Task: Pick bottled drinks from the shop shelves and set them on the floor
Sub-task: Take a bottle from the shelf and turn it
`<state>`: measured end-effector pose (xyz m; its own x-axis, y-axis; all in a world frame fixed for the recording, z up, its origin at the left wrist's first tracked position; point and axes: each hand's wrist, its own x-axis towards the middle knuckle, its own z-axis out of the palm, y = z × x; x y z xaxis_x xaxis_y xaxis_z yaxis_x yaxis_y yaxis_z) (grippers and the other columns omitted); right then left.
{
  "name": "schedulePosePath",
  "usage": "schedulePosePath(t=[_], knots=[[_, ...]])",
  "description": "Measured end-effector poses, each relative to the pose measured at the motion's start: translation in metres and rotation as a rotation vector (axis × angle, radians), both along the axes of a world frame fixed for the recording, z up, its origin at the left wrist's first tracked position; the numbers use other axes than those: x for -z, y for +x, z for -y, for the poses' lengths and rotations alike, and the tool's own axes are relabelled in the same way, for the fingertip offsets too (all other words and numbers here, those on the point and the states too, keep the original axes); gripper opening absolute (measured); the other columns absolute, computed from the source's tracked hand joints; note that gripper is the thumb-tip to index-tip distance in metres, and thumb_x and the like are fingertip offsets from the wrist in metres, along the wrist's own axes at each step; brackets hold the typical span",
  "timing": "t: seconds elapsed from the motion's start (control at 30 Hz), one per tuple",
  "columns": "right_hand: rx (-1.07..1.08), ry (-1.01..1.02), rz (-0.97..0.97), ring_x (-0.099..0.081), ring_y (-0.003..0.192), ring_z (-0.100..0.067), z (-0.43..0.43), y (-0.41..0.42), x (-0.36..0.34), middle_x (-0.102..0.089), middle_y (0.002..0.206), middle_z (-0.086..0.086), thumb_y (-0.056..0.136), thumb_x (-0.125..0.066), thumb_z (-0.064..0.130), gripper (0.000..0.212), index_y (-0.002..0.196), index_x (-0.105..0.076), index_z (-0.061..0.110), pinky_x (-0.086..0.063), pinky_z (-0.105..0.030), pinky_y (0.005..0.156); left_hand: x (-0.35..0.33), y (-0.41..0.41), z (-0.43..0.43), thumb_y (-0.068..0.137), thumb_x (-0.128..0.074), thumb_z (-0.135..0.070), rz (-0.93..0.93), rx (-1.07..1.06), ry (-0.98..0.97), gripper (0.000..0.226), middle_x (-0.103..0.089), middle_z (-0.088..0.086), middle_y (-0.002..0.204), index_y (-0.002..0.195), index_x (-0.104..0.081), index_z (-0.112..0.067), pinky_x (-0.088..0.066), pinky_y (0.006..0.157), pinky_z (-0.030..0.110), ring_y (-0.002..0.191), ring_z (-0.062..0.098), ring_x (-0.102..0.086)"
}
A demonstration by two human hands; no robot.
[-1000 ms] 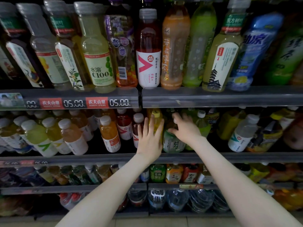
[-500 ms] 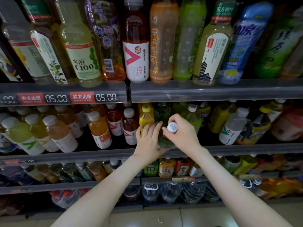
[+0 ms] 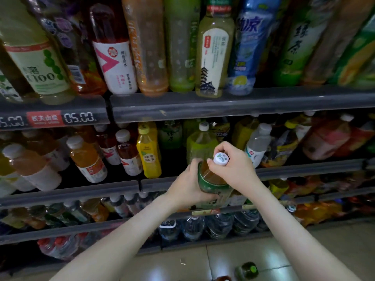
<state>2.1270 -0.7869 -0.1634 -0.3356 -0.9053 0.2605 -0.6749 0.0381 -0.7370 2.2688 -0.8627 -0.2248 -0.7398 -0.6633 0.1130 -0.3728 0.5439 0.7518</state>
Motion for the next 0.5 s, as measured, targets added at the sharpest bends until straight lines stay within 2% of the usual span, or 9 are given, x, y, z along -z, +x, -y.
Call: schedulePosePath(t=[0.13,0.27,0.37,0.47,0.5], knots=[[-0.068,0.014,0.018,-0.055,0.072,0.003,-0.027,-0.054,-0.002,-0.059,0.078,0.018,0.08,-0.073,0.034,0.025,0.078,-0.048,0.03,-0.041,-0.009,0.055,0.0,-0.052,-0.028,0.054,-0.08,-0.055,0.013,-0.056,-0.026,0.094,-0.046,-0.008,0.116,0.126,-0.024,-0.031,-0.045,0.064,0.013,0.094,0.006,-0.055],[-0.193,0.109,-0.022,-0.056,0.077,0.009,-0.053,-0.123,-0.006,-0.058,0.087,0.028,0.072,-0.067,0.057,0.029,0.087,-0.048,0.042,-0.042,-0.006,0.06,0.0,-0.103,-0.05,0.057,-0.08,-0.056,0.054,-0.109,-0.081,0.094,-0.046,-0.005,0.124,0.126,-0.019,-0.038,-0.051,0.072,0.024,0.097,0.009,-0.055],[-0.21,0.14,0.022,-0.054,0.081,0.007,-0.067,-0.186,0.005,-0.058,0.092,0.016,0.075,-0.066,0.061,0.038,0.107,-0.048,0.05,-0.041,-0.006,0.067,-0.002,-0.136,-0.062,0.053,-0.073,-0.074,0.031,-0.216,-0.095,0.094,-0.041,-0.014,0.117,0.123,-0.02,-0.042,-0.045,0.069,0.018,0.094,0.001,-0.051],[-0.011,0.111,0.05,-0.053,0.086,0.007,-0.069,-0.242,0.021,-0.054,0.106,0.011,0.087,-0.064,0.044,0.058,0.138,-0.041,0.028,-0.04,-0.009,0.069,0.001,-0.16,-0.07,0.051,-0.071,-0.078,-0.014,-0.329,-0.067,0.094,-0.04,-0.013,0.114,0.121,-0.02,-0.043,-0.038,0.061,0.01,0.093,0.003,-0.05],[0.044,0.121,0.023,-0.053,0.092,0.003,-0.068,-0.256,0.024,-0.052,0.115,0.007,0.089,-0.065,0.039,0.066,0.145,-0.035,0.024,-0.04,-0.012,0.076,0.001,-0.167,-0.072,0.05,-0.071,-0.08,-0.031,-0.358,-0.06,0.094,-0.041,-0.013,0.113,0.12,-0.02,-0.043,-0.036,0.06,0.006,0.092,0.004,-0.05]])
